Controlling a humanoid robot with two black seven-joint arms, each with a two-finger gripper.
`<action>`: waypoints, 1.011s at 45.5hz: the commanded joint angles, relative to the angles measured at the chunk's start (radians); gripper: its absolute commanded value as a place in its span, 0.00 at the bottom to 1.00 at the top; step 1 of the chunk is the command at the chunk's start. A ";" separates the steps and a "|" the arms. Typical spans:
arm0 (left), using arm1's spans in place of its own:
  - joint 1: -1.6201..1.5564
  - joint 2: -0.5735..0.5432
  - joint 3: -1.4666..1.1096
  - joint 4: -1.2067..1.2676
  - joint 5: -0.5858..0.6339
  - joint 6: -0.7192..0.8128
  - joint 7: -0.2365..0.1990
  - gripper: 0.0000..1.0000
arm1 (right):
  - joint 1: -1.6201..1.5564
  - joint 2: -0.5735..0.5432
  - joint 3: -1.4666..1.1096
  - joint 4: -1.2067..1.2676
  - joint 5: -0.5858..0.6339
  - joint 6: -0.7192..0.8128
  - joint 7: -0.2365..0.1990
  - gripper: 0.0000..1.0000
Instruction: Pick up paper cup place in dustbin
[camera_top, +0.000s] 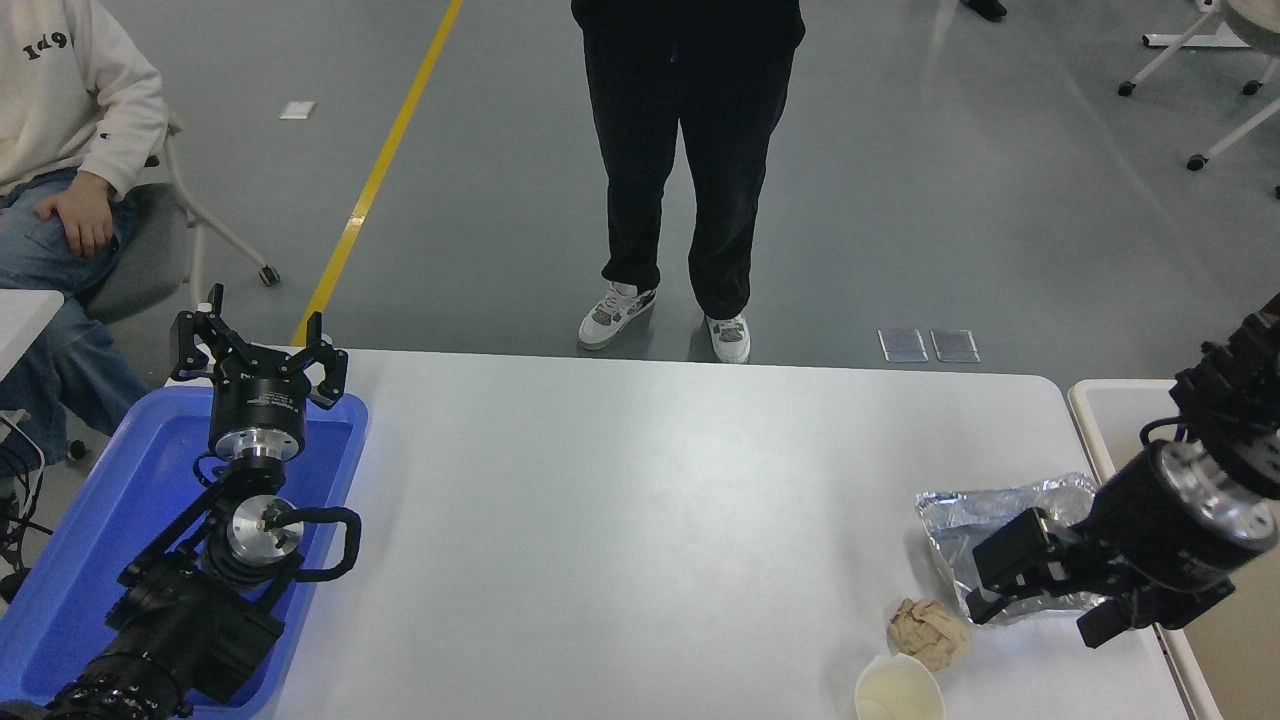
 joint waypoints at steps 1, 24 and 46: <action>0.000 0.000 0.000 0.000 0.000 0.000 0.000 0.99 | -0.142 -0.009 0.086 -0.014 -0.039 -0.078 0.002 1.00; 0.000 0.001 0.000 0.000 0.000 0.000 0.000 0.99 | -0.361 -0.096 0.194 -0.029 -0.186 -0.147 0.007 1.00; 0.000 0.000 0.000 0.000 0.000 0.000 0.000 0.99 | -0.544 -0.089 0.347 -0.084 -0.192 -0.188 0.009 1.00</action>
